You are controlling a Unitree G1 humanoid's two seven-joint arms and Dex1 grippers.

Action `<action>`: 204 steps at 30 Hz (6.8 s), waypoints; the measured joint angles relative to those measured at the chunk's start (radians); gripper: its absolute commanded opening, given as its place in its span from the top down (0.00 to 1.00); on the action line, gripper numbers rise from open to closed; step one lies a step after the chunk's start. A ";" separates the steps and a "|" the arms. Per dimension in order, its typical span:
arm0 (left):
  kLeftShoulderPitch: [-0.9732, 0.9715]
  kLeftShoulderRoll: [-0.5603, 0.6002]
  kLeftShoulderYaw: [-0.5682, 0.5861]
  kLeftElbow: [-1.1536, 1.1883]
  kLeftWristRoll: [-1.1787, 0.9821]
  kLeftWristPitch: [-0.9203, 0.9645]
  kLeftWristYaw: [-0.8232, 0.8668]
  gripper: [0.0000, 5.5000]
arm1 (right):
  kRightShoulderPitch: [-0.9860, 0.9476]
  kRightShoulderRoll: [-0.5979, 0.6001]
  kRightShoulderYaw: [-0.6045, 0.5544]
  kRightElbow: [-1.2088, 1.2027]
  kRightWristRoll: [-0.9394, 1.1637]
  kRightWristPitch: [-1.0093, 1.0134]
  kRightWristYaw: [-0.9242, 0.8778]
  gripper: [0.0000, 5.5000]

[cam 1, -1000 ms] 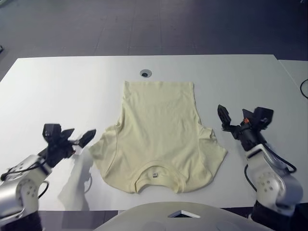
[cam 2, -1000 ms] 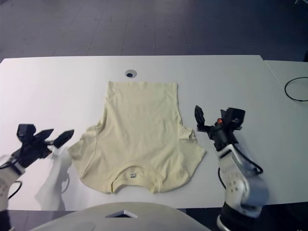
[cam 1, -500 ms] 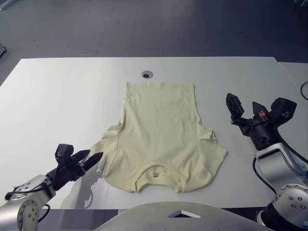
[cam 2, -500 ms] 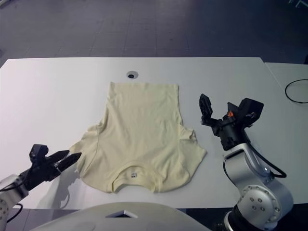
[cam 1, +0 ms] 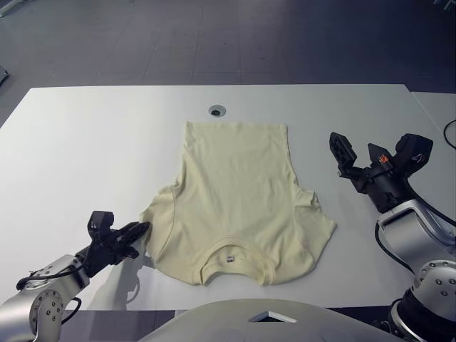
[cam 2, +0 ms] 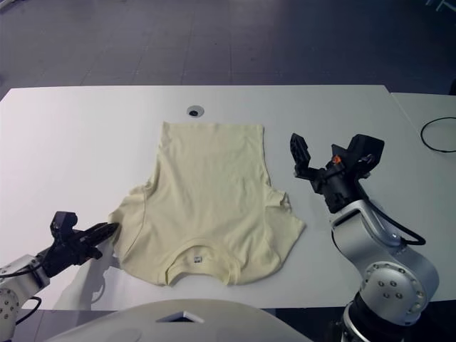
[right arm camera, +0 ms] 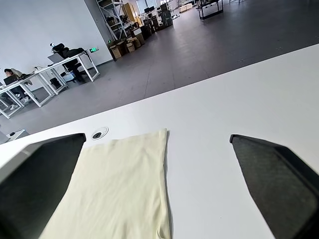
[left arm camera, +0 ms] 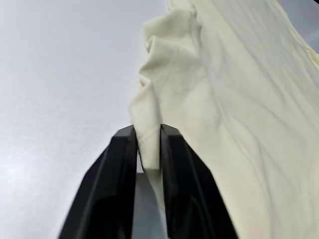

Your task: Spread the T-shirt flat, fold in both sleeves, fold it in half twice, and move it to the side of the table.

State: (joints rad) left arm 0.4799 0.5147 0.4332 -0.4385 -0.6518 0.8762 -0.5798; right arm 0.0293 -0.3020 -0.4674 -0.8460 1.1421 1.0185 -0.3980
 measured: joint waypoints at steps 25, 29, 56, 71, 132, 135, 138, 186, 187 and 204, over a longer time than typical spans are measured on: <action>-0.201 0.092 0.056 0.013 0.028 0.083 0.181 1.00 | 0.107 -0.031 0.133 -0.023 0.016 -0.161 -0.093 0.02; -0.224 0.112 0.030 -0.055 0.024 0.121 0.183 1.00 | 0.144 -0.004 0.178 -0.049 -0.018 -0.195 -0.115 0.02; -0.293 -0.075 -0.118 -0.446 -0.131 0.451 0.397 1.00 | 0.142 -0.008 0.263 -0.038 -0.057 -0.248 -0.117 0.02; -0.572 -0.295 0.136 -0.383 -0.263 0.648 0.528 0.51 | 0.350 -0.090 0.211 -0.124 0.152 -0.249 -0.190 0.02; -0.482 -0.271 0.119 -0.239 0.002 0.317 0.601 0.02 | 0.443 -0.372 0.210 0.170 0.242 -0.229 -0.029 1.00; -0.478 -0.275 0.109 -0.239 0.002 0.311 0.603 0.02 | 0.404 -0.370 0.254 0.065 0.333 -0.230 -0.096 1.00; -0.472 -0.276 0.107 -0.239 0.002 0.308 0.604 0.02 | 0.388 -0.377 0.298 -0.008 0.407 -0.244 -0.170 1.00; 0.153 0.403 -0.489 -0.112 0.718 -1.064 -0.268 0.02 | 0.576 -1.044 0.601 0.225 -1.129 -1.105 1.003 0.02; 0.151 0.392 -0.503 -0.105 0.746 -1.095 -0.246 0.02 | 0.555 -1.026 0.610 0.233 -1.145 -1.117 1.009 0.02; 0.120 0.275 -0.720 -0.072 0.969 -1.243 -0.061 0.15 | 0.372 -0.822 0.720 0.305 -1.286 -1.227 1.159 0.22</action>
State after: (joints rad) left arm 0.6003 0.7895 -0.2866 -0.5101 0.3167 -0.3666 -0.6404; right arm 0.4010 -1.1240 0.2526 -0.5407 -0.1437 -0.2087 0.7612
